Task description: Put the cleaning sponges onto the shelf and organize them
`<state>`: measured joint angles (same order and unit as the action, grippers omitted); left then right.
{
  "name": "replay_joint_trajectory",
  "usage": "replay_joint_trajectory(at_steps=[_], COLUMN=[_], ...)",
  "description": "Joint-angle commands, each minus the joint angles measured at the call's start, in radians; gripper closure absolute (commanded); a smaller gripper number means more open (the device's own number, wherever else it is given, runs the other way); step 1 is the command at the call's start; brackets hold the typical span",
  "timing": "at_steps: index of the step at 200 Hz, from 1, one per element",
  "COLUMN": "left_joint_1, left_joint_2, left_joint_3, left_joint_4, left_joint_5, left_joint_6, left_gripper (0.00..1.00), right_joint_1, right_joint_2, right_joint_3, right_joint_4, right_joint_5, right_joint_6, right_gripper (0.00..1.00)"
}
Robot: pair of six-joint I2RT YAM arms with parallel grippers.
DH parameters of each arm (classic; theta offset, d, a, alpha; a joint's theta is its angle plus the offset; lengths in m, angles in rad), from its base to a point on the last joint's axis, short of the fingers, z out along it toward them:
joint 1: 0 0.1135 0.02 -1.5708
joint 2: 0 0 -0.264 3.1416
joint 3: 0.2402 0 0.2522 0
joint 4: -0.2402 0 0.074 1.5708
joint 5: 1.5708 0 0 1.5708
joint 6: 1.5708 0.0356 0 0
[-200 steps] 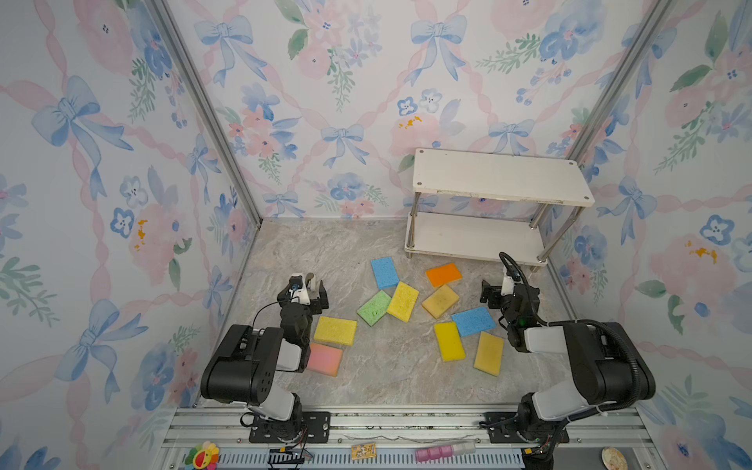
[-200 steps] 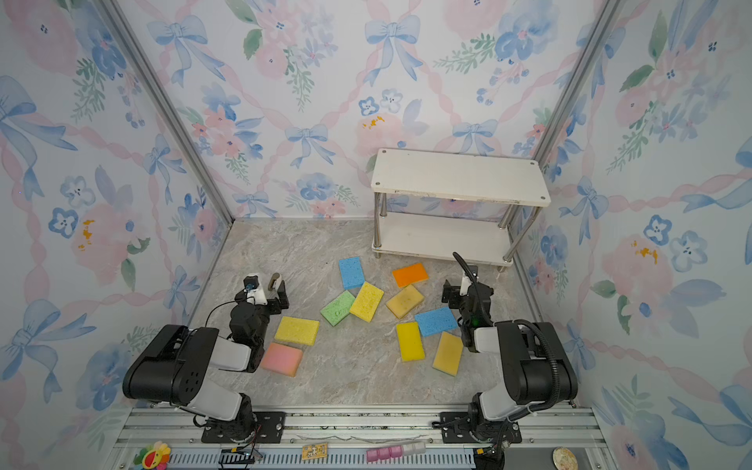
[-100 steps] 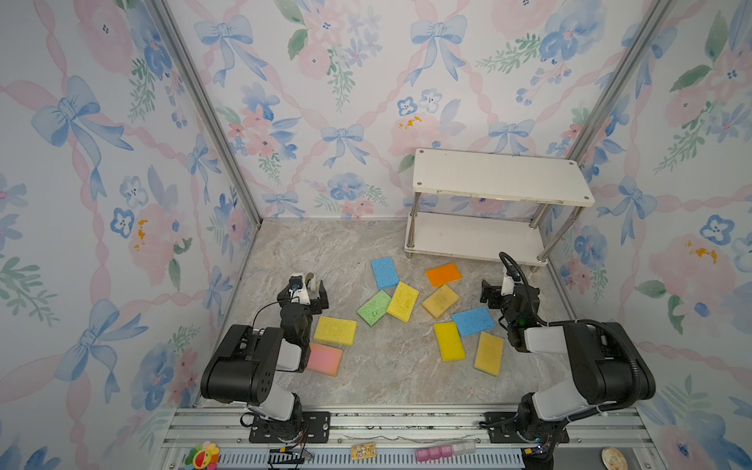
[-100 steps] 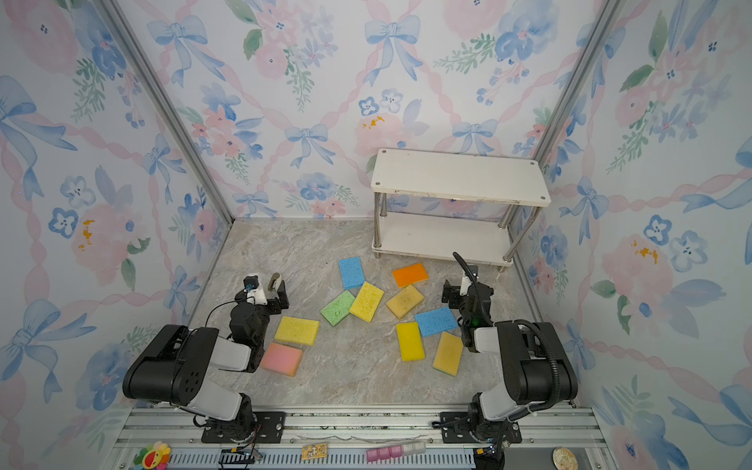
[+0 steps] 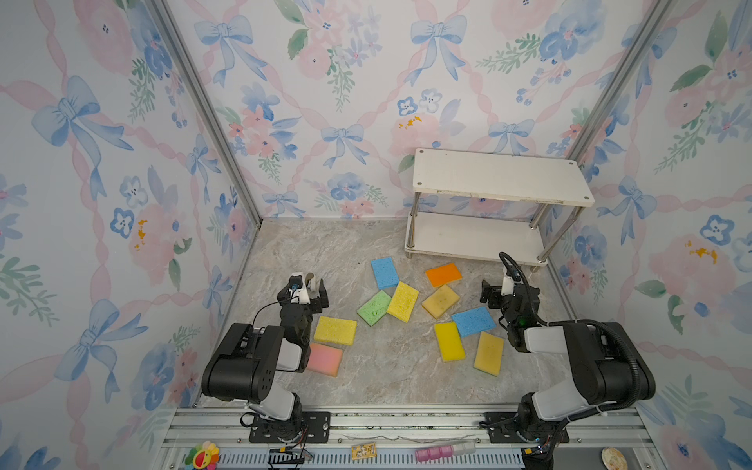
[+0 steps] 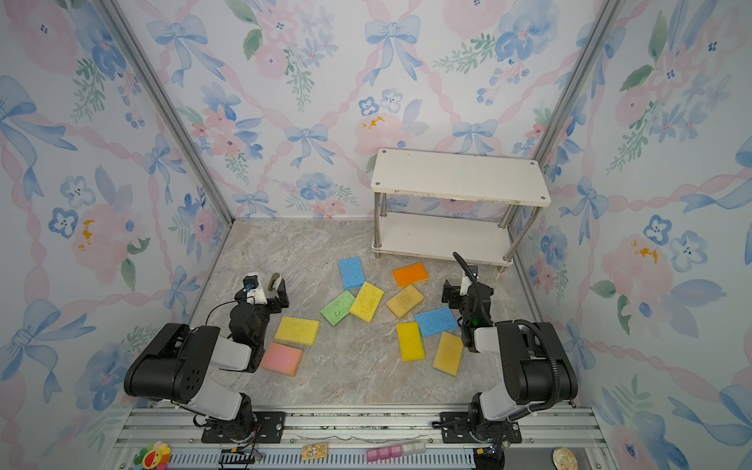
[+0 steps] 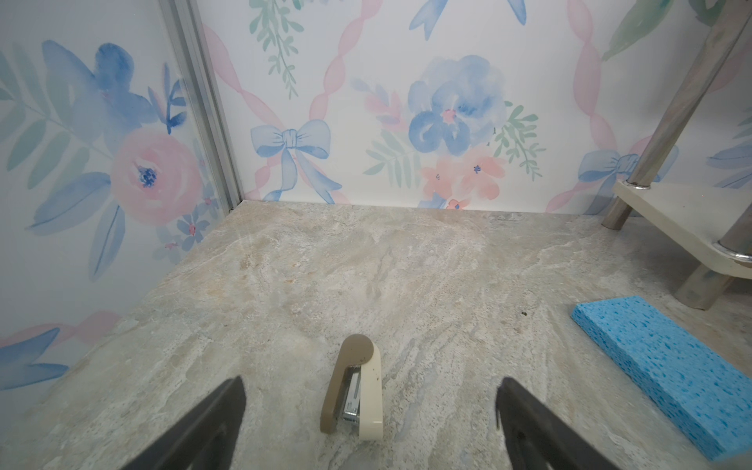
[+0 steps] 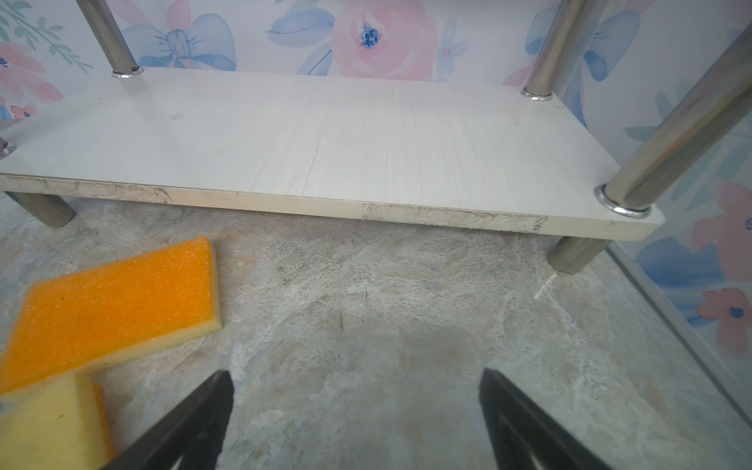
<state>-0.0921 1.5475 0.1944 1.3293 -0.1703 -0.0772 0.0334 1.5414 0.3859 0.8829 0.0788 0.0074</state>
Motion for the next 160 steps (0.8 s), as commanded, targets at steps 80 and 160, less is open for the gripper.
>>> replay_joint_trajectory(at_steps=[80,160], left_joint_1=[-0.003,-0.014], left_joint_2=[-0.17,-0.239], left_joint_3=[0.424,0.665], left_joint_4=[-0.854,-1.294], left_joint_5=[-0.147,0.125], left_joint_6=[-0.155,-0.317], left_gripper=[0.02,0.02], right_joint_1=[-0.056,-0.204], right_joint_2=[-0.153,-0.387], right_joint_3=[0.405,0.717], right_joint_4=[-0.815,-1.433], right_joint_5=[0.112,-0.043], right_joint_6=[0.237,0.486], right_gripper=[0.03,0.03])
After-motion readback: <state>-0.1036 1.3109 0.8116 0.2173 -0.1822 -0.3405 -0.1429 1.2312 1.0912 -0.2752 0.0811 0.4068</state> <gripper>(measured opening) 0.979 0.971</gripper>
